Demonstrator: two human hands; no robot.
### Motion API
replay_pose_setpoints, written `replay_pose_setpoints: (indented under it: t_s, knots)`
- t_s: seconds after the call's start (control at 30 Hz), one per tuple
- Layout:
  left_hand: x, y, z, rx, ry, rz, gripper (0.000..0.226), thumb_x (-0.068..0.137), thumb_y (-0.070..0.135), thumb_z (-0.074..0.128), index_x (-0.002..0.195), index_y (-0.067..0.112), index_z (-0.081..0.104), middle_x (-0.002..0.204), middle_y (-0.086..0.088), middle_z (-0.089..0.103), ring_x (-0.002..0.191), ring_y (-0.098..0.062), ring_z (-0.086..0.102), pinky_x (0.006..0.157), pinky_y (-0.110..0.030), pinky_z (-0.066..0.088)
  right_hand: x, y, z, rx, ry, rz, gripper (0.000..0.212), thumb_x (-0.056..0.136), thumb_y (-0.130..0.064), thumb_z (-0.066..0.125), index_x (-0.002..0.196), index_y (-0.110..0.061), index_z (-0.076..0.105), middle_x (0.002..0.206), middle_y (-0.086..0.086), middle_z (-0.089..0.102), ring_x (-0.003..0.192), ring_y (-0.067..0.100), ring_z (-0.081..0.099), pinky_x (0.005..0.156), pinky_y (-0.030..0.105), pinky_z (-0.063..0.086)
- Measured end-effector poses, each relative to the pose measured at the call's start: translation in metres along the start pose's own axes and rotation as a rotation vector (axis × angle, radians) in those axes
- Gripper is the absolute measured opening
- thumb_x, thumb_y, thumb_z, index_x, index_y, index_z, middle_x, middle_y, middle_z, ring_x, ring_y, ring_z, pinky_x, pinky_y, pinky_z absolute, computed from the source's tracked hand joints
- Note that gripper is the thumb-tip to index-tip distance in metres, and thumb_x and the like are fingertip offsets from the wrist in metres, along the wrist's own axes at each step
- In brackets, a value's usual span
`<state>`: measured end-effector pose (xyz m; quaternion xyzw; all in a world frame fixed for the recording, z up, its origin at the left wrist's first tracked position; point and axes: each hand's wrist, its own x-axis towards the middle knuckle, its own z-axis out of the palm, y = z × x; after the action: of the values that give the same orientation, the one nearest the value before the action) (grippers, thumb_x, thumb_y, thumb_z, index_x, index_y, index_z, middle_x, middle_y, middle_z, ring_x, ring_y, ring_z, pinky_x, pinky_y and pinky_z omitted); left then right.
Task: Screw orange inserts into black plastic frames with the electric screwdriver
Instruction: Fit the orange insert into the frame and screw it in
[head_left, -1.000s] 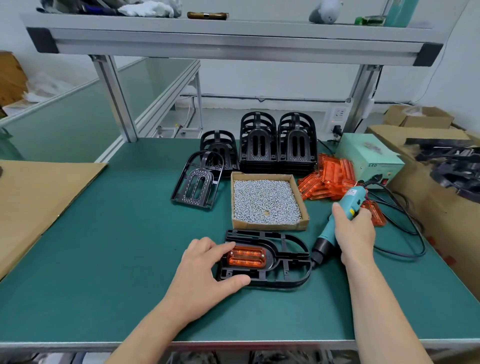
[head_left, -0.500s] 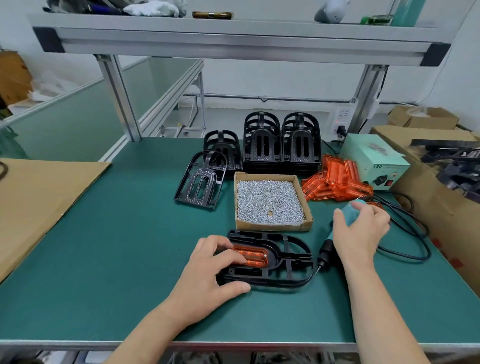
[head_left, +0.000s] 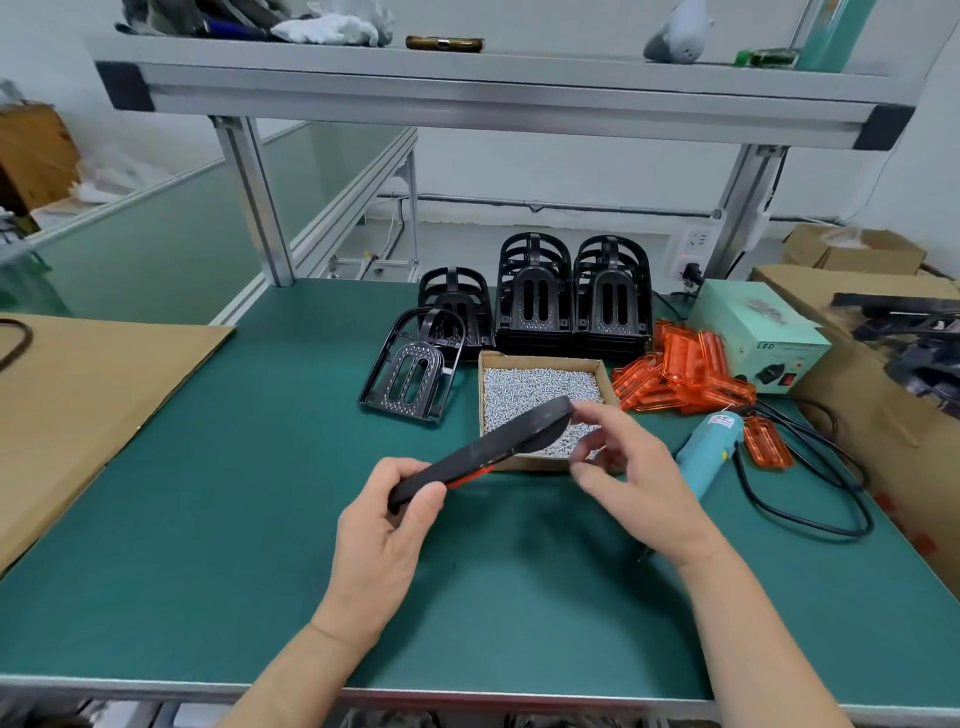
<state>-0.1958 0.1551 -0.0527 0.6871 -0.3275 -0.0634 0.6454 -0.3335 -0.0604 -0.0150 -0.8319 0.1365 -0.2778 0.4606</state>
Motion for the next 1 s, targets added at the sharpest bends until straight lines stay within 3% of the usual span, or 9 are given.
replay_pose_setpoints:
  t_s: [0.1, 0.2, 0.3, 0.4, 0.53, 0.63, 0.8, 0.9, 1.0]
  knots:
    - [0.001, -0.002, 0.000, -0.016, 0.039, 0.000, 0.025, 0.085, 0.056, 0.057, 0.092, 0.032, 0.059, 0.082, -0.002, 0.068, 0.078, -0.021, 0.070, 0.072, -0.014, 0.048, 0.003, -0.005, 0.013, 0.198, 0.003, 0.089, 0.034, 0.085, -0.027, 0.069, 0.112, -0.046, 0.060, 0.101, -0.016, 0.066, 0.081, 0.014, 0.058, 0.081, 0.028, 0.051]
    - [0.003, -0.003, -0.001, -0.057, 0.095, -0.023, 0.028, 0.085, 0.059, 0.058, 0.095, 0.032, 0.056, 0.091, 0.000, 0.069, 0.077, -0.017, 0.074, 0.072, -0.014, 0.050, 0.007, -0.010, 0.026, 0.332, 0.012, 0.077, 0.029, 0.091, -0.019, 0.068, 0.116, -0.031, 0.058, 0.105, -0.006, 0.068, 0.083, 0.019, 0.060, 0.086, 0.031, 0.052]
    - [0.004, -0.004, -0.002, -0.101, 0.170, -0.053, 0.036, 0.086, 0.061, 0.057, 0.109, 0.034, 0.053, 0.103, 0.012, 0.069, 0.084, -0.017, 0.074, 0.080, -0.027, 0.055, 0.011, -0.015, 0.040, 0.329, 0.039, 0.088, 0.016, 0.098, -0.016, 0.062, 0.105, -0.029, 0.068, 0.088, -0.002, 0.067, 0.074, 0.013, 0.060, 0.070, 0.026, 0.052]
    - [0.004, -0.009, -0.001, -0.140, 0.208, -0.035, 0.047, 0.093, 0.036, 0.058, 0.136, 0.022, 0.042, 0.122, 0.009, 0.067, 0.110, -0.013, 0.067, 0.093, -0.031, 0.055, 0.014, -0.013, 0.059, 0.309, 0.154, 0.230, 0.013, 0.101, -0.015, 0.060, 0.092, -0.012, 0.068, 0.075, -0.002, 0.067, 0.057, 0.012, 0.061, 0.053, 0.024, 0.047]
    - [0.004, -0.010, -0.001, -0.015, 0.268, -0.014, 0.067, 0.089, 0.026, 0.058, 0.148, 0.019, 0.028, 0.140, 0.003, 0.049, 0.127, -0.009, 0.051, 0.092, -0.017, 0.047, 0.015, -0.017, 0.085, 0.438, 0.219, 0.412, 0.016, 0.100, -0.010, 0.059, 0.084, -0.010, 0.062, 0.063, 0.000, 0.067, 0.048, 0.013, 0.061, 0.047, 0.021, 0.047]
    - [0.004, -0.006, -0.003, 0.097, 0.387, 0.019, 0.063, 0.085, 0.022, 0.060, 0.143, 0.021, 0.035, 0.134, 0.010, 0.041, 0.126, -0.005, 0.043, 0.091, -0.016, 0.044, 0.014, -0.024, 0.106, 0.515, 0.194, 0.455, 0.007, 0.100, -0.010, 0.060, 0.093, -0.007, 0.060, 0.071, 0.002, 0.067, 0.050, 0.016, 0.065, 0.049, 0.024, 0.051]
    - [0.007, -0.002, -0.009, 0.219, 0.545, -0.101, 0.059, 0.086, 0.003, 0.071, 0.138, 0.006, 0.043, 0.138, -0.013, 0.034, 0.119, 0.013, 0.031, 0.108, -0.042, 0.037, 0.017, -0.037, 0.133, 0.651, 0.205, 0.474, 0.009, 0.100, -0.006, 0.058, 0.105, -0.007, 0.051, 0.095, 0.012, 0.062, 0.058, 0.022, 0.071, 0.055, 0.026, 0.056]
    - [0.006, 0.000, -0.010, 0.302, 0.541, -0.088, 0.044, 0.083, 0.000, 0.073, 0.123, 0.010, 0.061, 0.122, -0.009, 0.037, 0.115, -0.011, 0.038, 0.105, -0.036, 0.035, 0.025, -0.042, 0.143, 0.720, 0.206, 0.479, 0.012, 0.102, -0.006, 0.056, 0.109, -0.004, 0.047, 0.098, 0.016, 0.061, 0.062, 0.023, 0.073, 0.058, 0.026, 0.058]
    - [0.005, -0.001, -0.010, 0.394, 0.426, -0.054, 0.031, 0.083, -0.001, 0.073, 0.107, 0.017, 0.071, 0.098, 0.000, 0.047, 0.092, -0.022, 0.051, 0.090, -0.017, 0.038, 0.031, -0.042, 0.152, 0.706, 0.178, 0.478, 0.010, 0.101, -0.010, 0.058, 0.106, -0.007, 0.049, 0.088, 0.007, 0.063, 0.061, 0.022, 0.072, 0.057, 0.026, 0.057]
